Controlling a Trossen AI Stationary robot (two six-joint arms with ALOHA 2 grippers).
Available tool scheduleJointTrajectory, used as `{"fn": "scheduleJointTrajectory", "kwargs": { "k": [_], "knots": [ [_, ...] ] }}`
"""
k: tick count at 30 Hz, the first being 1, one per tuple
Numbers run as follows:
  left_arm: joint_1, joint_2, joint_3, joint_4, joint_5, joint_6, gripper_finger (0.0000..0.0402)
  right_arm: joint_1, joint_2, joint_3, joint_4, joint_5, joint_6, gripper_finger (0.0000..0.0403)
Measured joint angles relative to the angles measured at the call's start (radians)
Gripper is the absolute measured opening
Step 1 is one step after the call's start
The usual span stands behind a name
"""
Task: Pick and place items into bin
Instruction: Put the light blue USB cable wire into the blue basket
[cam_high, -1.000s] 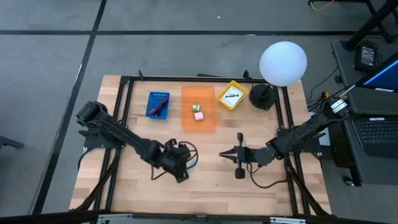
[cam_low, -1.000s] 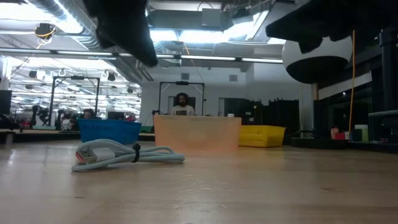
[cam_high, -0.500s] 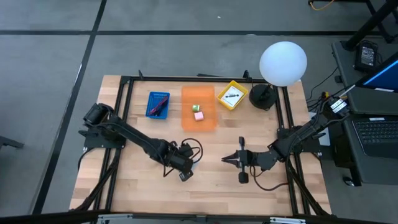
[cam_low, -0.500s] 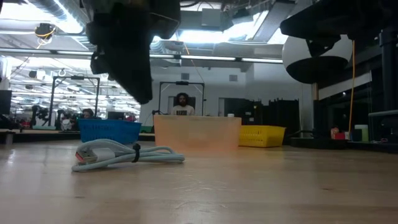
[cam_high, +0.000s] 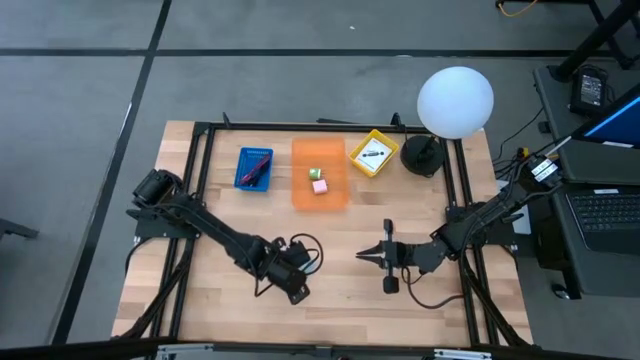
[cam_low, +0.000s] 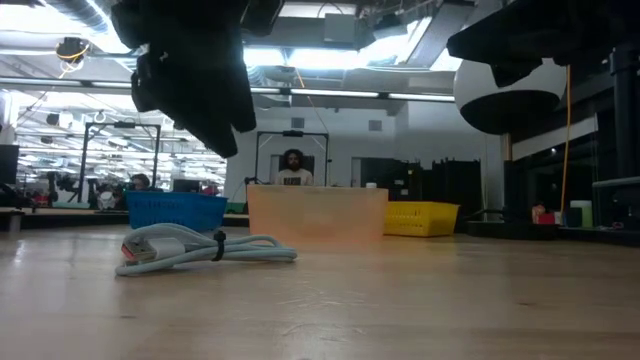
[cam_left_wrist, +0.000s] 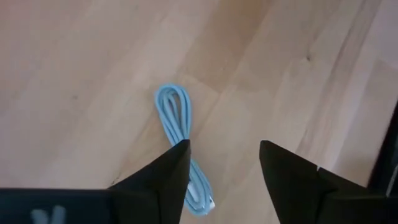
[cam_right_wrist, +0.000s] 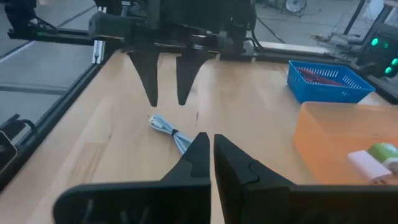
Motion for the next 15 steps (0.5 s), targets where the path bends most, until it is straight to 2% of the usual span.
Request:
{"fn": "scheduleJointTrajectory", "kwargs": {
  "k": [7,15],
  "knots": [
    [-0.011,0.012,0.0,0.0,-0.091,0.016,0.0199,-0.025,0.0,0.0,0.044,0.0,-0.05,0.0005],
    [-0.008,0.104,0.0,-0.003,-0.027,0.008,0.0196,-0.074,0.0,0.0,0.045,0.0,-0.052,0.0005]
  ]
}}
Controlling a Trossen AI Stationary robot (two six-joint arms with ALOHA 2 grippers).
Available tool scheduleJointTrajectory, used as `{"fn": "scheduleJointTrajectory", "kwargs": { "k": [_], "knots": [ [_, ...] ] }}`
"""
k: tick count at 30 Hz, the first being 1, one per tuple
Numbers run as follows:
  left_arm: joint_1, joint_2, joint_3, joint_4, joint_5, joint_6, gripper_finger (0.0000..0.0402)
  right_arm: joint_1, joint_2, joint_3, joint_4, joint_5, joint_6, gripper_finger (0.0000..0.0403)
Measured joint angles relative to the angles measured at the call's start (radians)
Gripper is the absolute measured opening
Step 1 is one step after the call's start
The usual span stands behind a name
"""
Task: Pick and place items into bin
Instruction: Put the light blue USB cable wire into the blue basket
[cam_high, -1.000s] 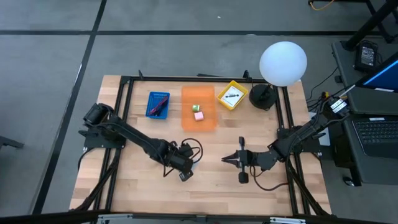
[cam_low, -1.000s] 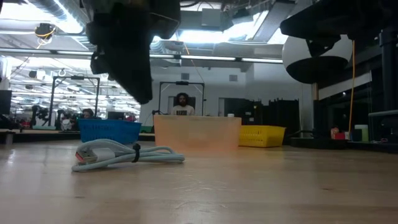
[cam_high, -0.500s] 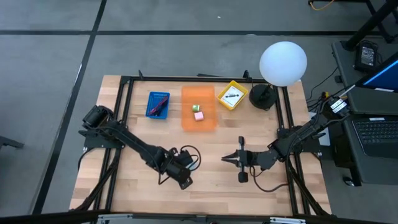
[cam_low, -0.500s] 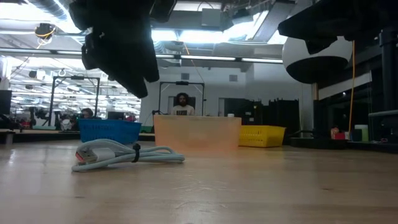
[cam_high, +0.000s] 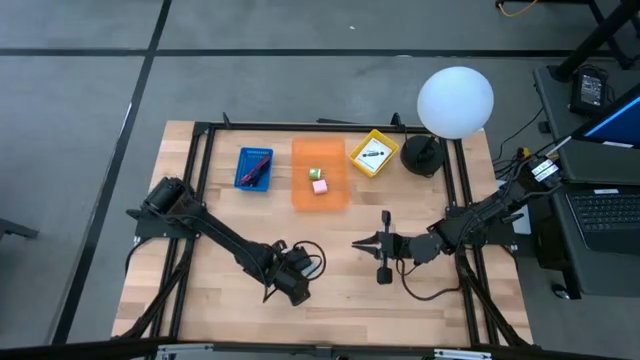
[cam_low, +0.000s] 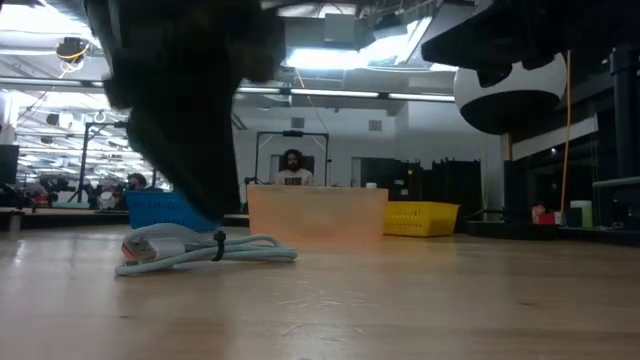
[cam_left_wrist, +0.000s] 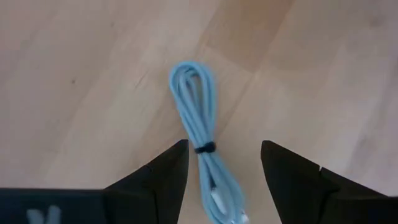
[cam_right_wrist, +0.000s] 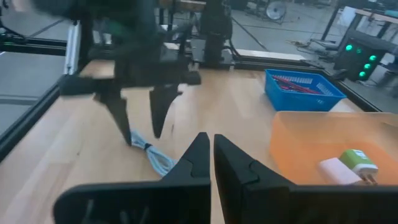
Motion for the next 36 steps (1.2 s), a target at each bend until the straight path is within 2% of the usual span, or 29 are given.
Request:
{"fn": "scheduleJointTrajectory", "kwargs": {
  "k": [6,11,17,22,25,32,36],
  "knots": [
    [0.022,0.071,0.0,-0.013,0.003,0.0,0.0195,-0.038,0.0,0.0,0.006,0.0,0.0,0.0005],
    [0.05,0.094,0.005,-0.029,0.096,0.054,0.0176,-0.066,0.0,0.0,0.007,-0.001,0.0,0.0005],
    [0.068,0.081,0.005,-0.082,0.147,0.116,0.0105,-0.1,0.0,0.0,0.007,-0.001,-0.001,0.0005],
    [0.091,0.056,0.003,-0.104,0.258,0.291,0.0035,-0.126,0.0,0.0,0.007,-0.002,-0.018,0.0005],
    [0.097,0.041,0.0,-0.129,0.313,0.354,0.0031,-0.136,0.0,0.0,0.01,-0.003,-0.026,0.0005],
    [0.117,-0.007,0.0,-0.25,0.287,0.445,0.0045,-0.16,0.0,0.0,0.013,-0.003,-0.027,0.0005],
    [0.116,-0.039,0.0,-0.253,0.283,0.53,0.0043,-0.169,0.0,0.0,0.013,-0.003,-0.027,0.0005]
  ]
}}
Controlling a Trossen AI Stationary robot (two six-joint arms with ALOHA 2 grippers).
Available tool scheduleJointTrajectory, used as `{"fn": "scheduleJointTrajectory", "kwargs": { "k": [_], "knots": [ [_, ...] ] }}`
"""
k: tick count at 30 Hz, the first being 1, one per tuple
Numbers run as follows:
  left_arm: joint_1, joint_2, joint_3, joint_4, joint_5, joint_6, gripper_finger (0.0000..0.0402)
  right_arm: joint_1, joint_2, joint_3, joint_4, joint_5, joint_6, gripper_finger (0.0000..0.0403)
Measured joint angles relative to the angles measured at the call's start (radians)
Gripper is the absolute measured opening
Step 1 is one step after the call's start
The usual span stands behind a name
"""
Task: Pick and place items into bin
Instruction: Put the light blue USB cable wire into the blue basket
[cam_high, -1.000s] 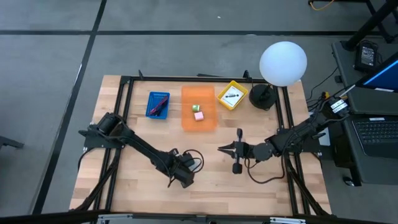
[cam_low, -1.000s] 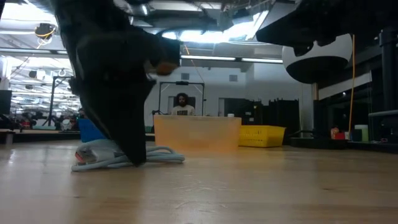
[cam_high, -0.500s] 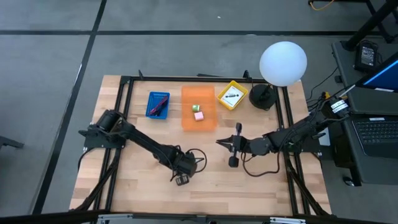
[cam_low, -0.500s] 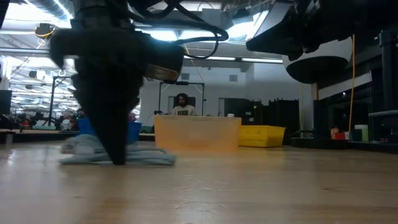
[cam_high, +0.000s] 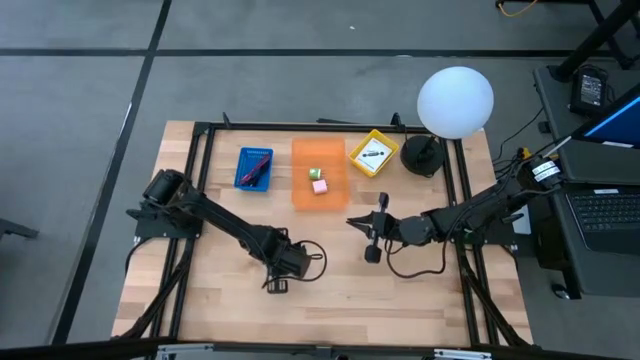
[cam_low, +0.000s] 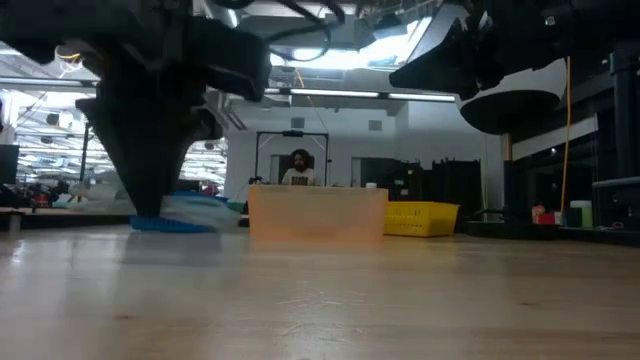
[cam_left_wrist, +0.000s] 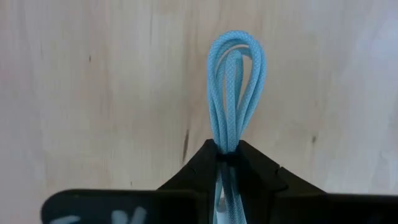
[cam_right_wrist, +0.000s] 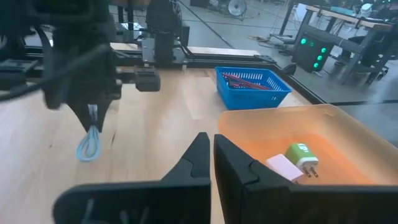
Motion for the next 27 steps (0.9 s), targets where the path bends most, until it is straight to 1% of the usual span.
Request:
{"fn": "scheduleJointTrajectory", "kwargs": {
  "k": [3,5,8,12,15,21,27],
  "knots": [
    [0.004,-0.029,0.0,0.0,-0.008,0.058,0.0032,-0.004,0.0,0.0,0.0,0.0,0.0,0.0005],
    [0.008,-0.053,0.0,0.003,-0.027,0.103,0.0032,-0.004,0.0,0.0,0.0,0.0,0.0,0.0005],
    [0.009,-0.11,-0.024,0.018,-0.082,0.162,0.0035,-0.004,0.0,0.0,0.0,0.0,0.0,0.0005],
    [0.008,-0.214,-0.098,0.052,-0.16,0.163,0.004,-0.004,0.0,0.0,-0.001,0.0,0.0,0.0005],
    [0.009,-0.316,-0.189,0.168,-0.198,0.176,0.0034,-0.004,0.0,0.0,-0.001,0.0,0.0,0.0005],
    [0.038,-0.509,-0.417,0.489,-0.195,0.256,0.0035,-0.004,0.0,0.0,-0.001,0.0,0.0,0.0005],
    [0.087,-0.647,-0.618,0.757,-0.193,0.331,0.0032,-0.004,0.0,0.0,-0.001,0.0,0.0,0.0005]
  ]
}}
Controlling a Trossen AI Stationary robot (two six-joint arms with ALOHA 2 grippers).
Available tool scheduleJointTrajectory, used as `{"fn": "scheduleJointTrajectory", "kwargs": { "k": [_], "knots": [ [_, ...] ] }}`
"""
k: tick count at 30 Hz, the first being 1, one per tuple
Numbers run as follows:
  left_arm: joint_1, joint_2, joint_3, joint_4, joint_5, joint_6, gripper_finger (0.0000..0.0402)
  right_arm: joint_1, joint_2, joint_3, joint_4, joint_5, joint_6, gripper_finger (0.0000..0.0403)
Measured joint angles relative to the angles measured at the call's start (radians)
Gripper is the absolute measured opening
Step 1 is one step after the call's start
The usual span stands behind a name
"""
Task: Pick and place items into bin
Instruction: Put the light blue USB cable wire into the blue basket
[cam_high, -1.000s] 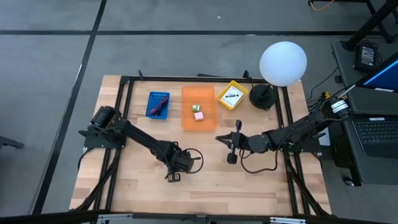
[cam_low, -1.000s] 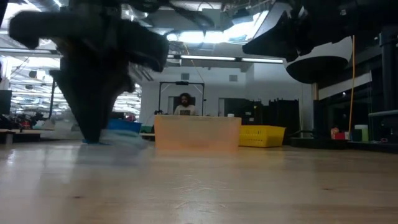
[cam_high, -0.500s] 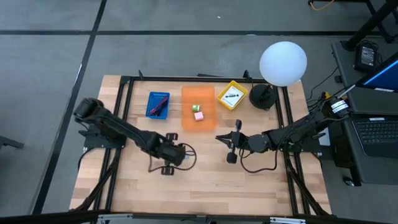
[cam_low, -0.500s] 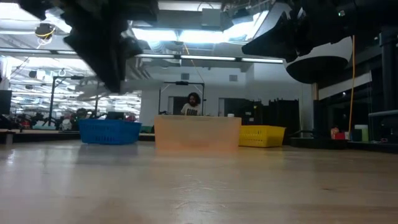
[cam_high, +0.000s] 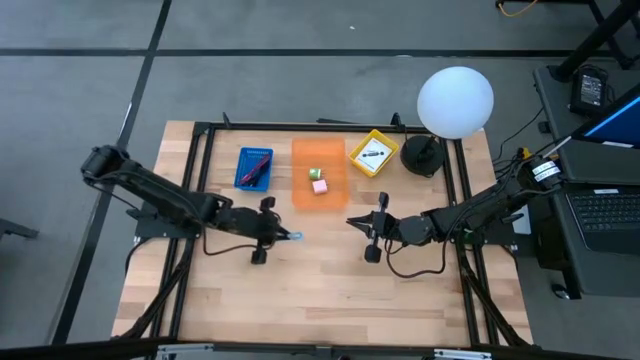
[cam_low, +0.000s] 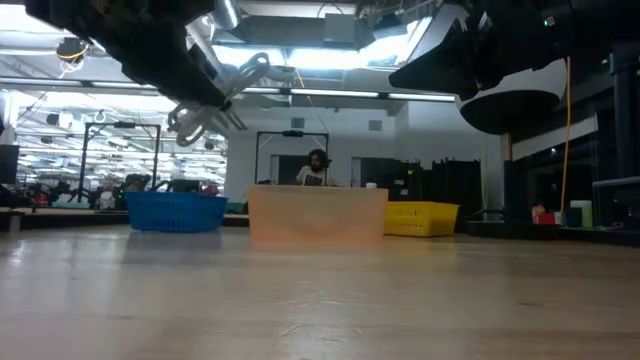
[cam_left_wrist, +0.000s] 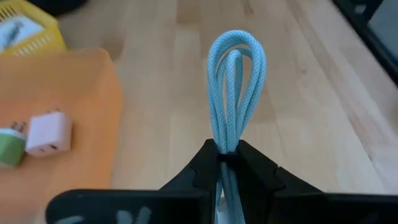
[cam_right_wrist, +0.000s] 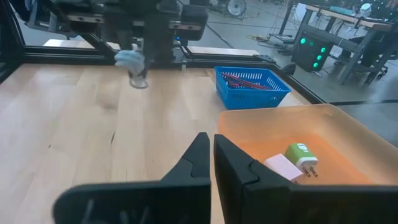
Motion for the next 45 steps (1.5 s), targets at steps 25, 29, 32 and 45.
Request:
{"fn": "scheduleJointTrajectory", "kwargs": {
  "k": [25,29,32,45],
  "knots": [
    [0.268,-0.077,-0.285,0.563,0.147,0.172,0.0032,-0.177,0.0,0.001,0.088,-0.237,-0.138,0.0005],
    [0.334,-0.077,-0.285,0.563,0.131,0.148,0.0032,-0.223,0.0,0.001,0.112,-0.237,-0.149,0.0005],
    [0.379,-0.077,-0.285,0.562,0.053,0.129,0.0033,-0.26,0.0,0.001,0.142,-0.237,-0.151,0.0005],
    [0.549,-0.196,-0.235,0.338,-0.092,0.037,0.0032,-0.414,0.0,0.001,0.22,-0.237,-0.149,0.0005]
  ]
}}
